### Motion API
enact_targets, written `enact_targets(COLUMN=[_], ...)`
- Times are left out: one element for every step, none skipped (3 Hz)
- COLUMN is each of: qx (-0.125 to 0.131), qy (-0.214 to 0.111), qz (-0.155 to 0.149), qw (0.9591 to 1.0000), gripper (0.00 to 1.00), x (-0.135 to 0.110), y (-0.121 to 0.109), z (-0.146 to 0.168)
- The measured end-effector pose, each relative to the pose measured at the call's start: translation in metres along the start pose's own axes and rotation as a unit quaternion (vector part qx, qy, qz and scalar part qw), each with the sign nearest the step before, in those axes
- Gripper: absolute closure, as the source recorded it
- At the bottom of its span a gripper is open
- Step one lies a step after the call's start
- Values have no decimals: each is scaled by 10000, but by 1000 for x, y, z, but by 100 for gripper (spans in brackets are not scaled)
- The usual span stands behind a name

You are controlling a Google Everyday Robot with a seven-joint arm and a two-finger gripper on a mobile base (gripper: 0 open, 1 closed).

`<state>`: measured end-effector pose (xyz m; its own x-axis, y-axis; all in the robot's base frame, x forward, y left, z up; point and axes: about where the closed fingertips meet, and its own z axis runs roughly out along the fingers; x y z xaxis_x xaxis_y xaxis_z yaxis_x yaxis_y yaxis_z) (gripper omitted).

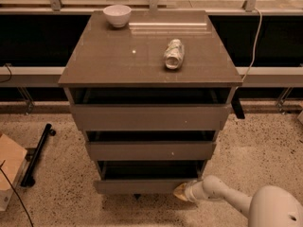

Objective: Close bottom drawer

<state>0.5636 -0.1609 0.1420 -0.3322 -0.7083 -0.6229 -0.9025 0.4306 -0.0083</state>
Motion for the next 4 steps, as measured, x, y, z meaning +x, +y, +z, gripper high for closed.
enact_targets(qx=[130,198,168,151], qy=[-134,-249,-248,-252], qz=[-108,-172,-172,-172], qw=[9998,9993,9994,9994], gripper=[81,58,28,3], x=[-11,-19,-19,-20], y=[-14,-22,-18,-17], z=[4,3,6,7])
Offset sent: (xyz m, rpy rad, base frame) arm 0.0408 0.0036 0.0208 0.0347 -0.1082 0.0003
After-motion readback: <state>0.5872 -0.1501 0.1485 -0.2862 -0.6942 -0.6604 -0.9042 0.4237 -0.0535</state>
